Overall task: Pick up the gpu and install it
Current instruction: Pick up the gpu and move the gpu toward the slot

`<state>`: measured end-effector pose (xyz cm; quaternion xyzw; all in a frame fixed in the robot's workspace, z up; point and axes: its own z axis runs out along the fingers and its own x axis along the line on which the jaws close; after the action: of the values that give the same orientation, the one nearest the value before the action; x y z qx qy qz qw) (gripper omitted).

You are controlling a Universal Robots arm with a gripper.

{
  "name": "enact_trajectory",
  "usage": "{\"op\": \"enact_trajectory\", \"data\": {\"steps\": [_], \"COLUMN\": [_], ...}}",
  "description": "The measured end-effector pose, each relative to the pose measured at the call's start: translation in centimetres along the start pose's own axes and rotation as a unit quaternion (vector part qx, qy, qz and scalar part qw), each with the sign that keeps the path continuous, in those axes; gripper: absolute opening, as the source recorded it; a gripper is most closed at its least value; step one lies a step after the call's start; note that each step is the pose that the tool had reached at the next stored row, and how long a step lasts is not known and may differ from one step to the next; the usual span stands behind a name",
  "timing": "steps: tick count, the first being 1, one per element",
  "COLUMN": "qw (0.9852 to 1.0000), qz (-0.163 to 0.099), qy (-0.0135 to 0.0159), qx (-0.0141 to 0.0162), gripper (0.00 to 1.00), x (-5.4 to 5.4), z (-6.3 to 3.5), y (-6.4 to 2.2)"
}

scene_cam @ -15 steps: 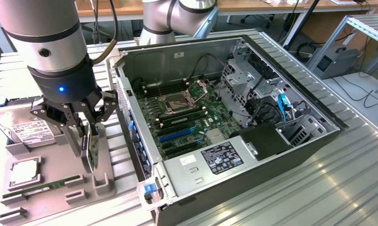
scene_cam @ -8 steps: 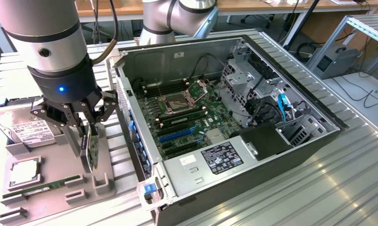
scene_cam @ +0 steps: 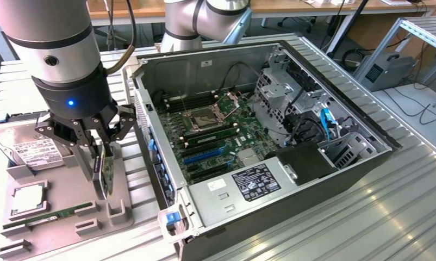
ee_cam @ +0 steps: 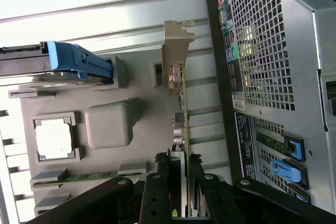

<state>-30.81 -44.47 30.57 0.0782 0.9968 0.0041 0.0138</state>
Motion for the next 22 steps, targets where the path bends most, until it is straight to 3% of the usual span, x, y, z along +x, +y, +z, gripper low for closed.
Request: {"op": "enact_trajectory", "data": {"steps": [22], "qw": [1.0], "qz": [0.0], "qy": [0.0004], "qx": [-0.0025], "gripper": [0.27], "x": [0.0], "z": [-1.3], "y": [0.01]}}
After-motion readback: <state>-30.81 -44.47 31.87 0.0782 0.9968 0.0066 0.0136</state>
